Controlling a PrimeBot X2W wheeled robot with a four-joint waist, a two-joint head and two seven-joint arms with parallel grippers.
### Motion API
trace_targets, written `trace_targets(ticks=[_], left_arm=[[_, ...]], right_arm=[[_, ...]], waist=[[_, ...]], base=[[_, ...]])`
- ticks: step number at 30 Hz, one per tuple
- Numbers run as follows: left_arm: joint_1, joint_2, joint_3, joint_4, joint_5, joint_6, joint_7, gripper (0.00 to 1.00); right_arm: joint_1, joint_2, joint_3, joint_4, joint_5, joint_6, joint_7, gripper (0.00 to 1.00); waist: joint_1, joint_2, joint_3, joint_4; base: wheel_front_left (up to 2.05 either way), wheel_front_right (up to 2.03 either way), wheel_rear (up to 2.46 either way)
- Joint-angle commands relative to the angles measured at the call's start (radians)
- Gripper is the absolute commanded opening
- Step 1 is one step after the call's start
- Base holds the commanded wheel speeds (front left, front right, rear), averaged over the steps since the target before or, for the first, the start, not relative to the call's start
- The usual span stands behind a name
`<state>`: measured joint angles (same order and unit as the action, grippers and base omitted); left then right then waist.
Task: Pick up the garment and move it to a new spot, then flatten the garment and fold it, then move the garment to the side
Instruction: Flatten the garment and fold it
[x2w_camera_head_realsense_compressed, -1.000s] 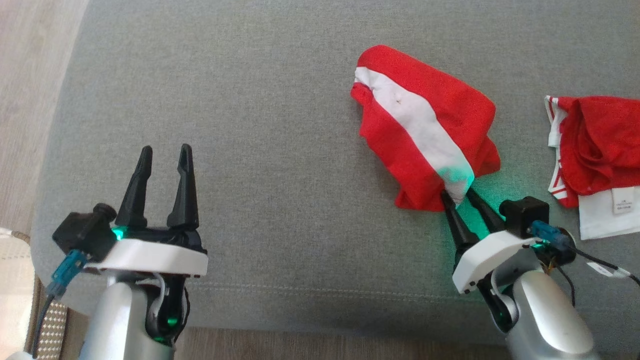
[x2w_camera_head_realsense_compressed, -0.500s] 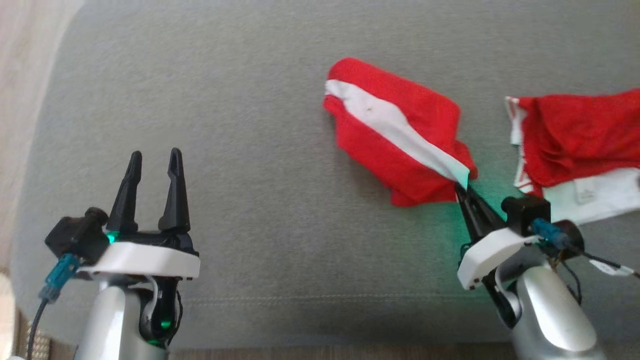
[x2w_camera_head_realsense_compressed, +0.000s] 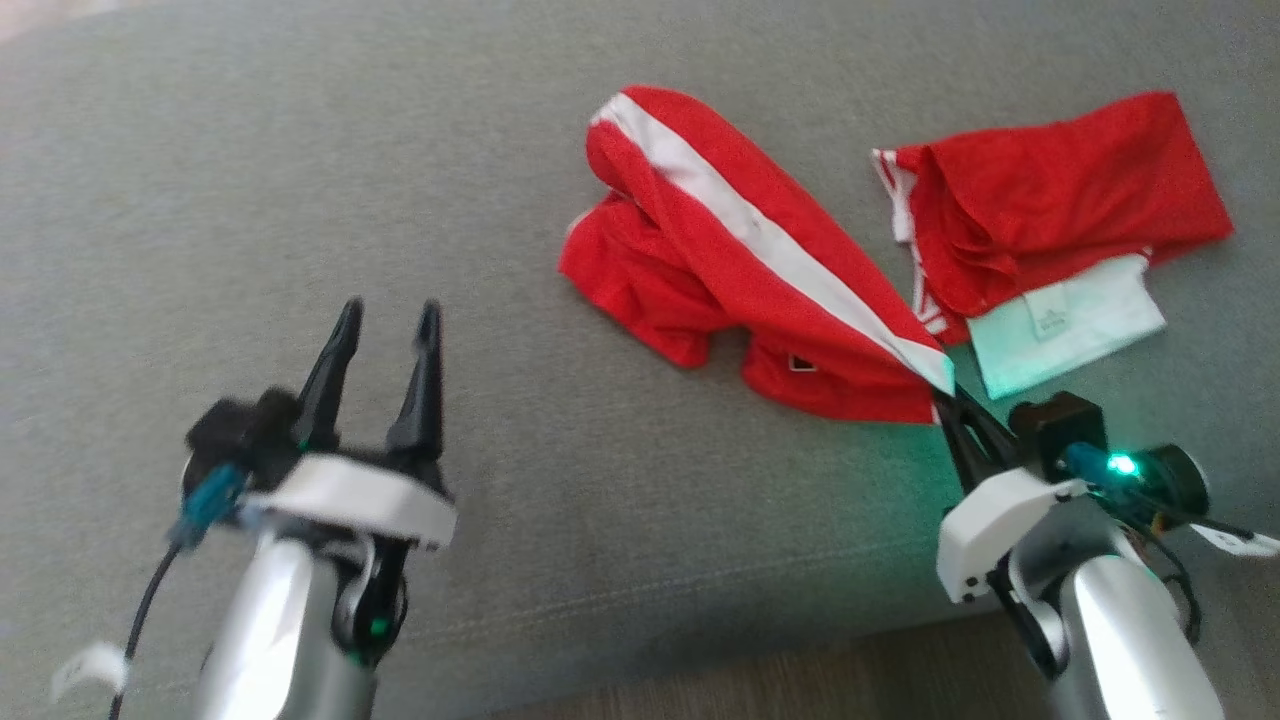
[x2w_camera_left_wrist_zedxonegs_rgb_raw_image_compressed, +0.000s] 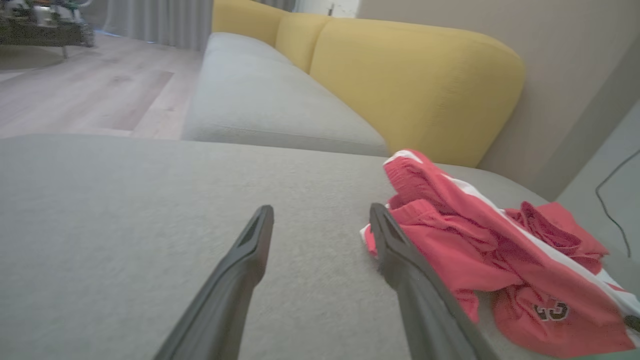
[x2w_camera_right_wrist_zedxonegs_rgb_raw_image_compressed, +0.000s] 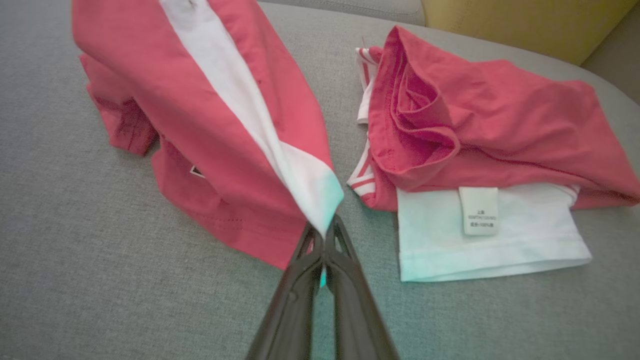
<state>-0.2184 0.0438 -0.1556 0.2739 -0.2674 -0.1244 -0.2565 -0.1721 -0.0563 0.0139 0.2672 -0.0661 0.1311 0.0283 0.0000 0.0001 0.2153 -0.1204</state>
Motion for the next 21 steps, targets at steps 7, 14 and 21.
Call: trace_targets(ticks=[7,14,21], left_arm=[[-0.224,0.078,-0.12,0.032,-0.097,-0.006,0.054,1.0],[-0.411,0.13,-0.202,0.096,-0.136,-0.006,0.187,1.0],[-0.584,0.133,-0.277,0.17,-0.208,-0.006,0.338,1.0]], right_arm=[[-0.014,0.006,0.101,-0.062,0.009,0.0,-0.03,0.0],[-0.03,0.006,0.144,-0.051,0.023,0.0,-0.086,0.0],[-0.04,0.006,0.168,-0.012,0.046,0.0,-0.12,0.0]], waist=[[0.0,-0.0001,0.059,-0.066],[0.0,-0.0001,0.094,-0.093],[0.0,-0.0001,0.115,-0.108]], base=[[0.0,0.0,0.0],[0.0,0.0,0.0],[0.0,0.0,0.0]])
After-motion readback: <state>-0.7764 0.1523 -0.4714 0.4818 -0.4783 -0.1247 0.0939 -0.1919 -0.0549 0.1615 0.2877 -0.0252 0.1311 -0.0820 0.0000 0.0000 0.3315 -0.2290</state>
